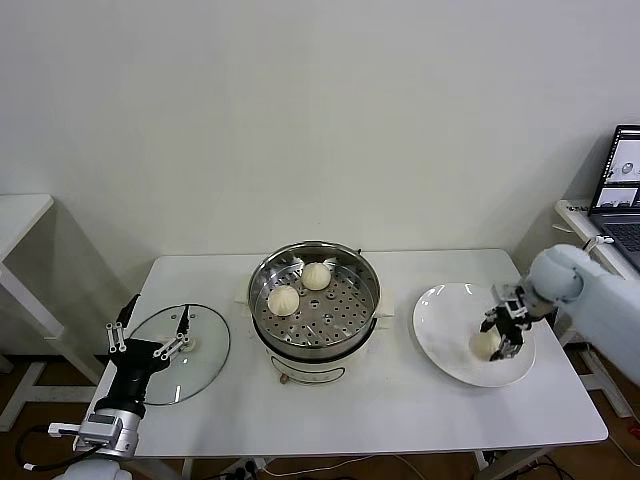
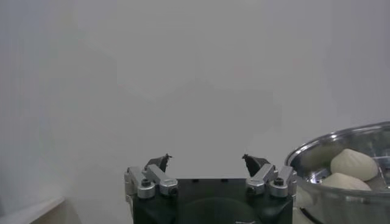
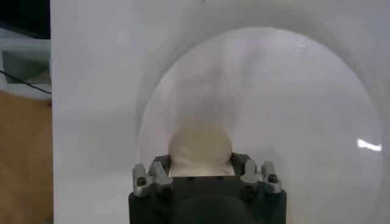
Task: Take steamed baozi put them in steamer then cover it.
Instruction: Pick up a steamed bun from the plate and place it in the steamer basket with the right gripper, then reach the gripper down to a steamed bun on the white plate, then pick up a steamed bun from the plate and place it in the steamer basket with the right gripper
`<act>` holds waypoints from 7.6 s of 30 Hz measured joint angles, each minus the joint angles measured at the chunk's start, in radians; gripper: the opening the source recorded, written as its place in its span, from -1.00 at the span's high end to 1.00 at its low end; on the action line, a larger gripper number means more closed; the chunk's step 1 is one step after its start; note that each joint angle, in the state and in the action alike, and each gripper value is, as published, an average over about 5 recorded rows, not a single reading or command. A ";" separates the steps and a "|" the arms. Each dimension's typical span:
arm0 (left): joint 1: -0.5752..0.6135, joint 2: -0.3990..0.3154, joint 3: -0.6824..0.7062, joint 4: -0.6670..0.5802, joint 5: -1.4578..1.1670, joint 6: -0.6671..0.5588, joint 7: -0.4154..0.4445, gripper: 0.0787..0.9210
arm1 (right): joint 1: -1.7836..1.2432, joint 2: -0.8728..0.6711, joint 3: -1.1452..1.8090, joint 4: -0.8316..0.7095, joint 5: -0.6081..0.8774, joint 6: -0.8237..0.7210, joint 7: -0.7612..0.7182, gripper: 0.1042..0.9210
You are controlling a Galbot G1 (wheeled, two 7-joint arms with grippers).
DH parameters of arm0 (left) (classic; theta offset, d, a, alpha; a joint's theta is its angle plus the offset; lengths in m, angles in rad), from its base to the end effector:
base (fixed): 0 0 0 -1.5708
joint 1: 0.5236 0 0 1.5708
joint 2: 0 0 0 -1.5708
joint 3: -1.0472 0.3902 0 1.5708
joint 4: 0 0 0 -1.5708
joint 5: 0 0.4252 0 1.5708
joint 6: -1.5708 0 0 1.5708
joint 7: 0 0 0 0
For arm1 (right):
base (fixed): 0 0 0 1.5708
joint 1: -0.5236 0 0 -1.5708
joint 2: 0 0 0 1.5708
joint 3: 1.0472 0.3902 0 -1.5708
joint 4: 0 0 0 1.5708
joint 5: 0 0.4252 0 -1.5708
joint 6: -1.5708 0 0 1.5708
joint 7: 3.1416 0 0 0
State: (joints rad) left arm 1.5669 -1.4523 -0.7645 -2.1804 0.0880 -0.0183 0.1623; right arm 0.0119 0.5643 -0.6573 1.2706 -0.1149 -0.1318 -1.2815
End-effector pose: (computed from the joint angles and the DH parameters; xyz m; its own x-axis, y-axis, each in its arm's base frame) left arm 0.2264 0.0999 -0.2861 -0.9959 0.0328 -0.0848 0.0039 0.9473 0.3203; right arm 0.5930 -0.2350 -0.1559 -0.1373 -0.1154 0.9838 -0.9874 -0.0629 -0.1452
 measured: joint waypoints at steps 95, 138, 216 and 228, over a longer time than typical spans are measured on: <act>-0.017 0.013 -0.042 0.042 -0.006 -0.011 0.023 -0.77 | 0.542 0.693 -0.705 0.135 -0.067 0.704 0.228 -0.61; 0.012 0.001 0.013 -0.016 0.029 -0.007 0.005 -0.77 | 0.352 0.033 -0.266 0.034 0.047 0.161 -0.055 -0.76; 0.009 -0.013 0.041 -0.002 0.061 -0.012 -0.006 -0.77 | -0.251 0.178 0.399 -0.318 -0.370 0.121 0.069 -0.45; 0.003 -0.010 0.047 -0.013 0.059 -0.009 -0.007 -0.77 | 0.051 0.008 0.039 -0.089 -0.020 -0.014 0.052 -0.45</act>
State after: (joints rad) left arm 1.5702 -1.4624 -0.7174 -2.1931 0.1470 -0.0271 0.1555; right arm 0.0626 0.5723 -0.6181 1.1819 -0.1345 -0.1454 -1.2293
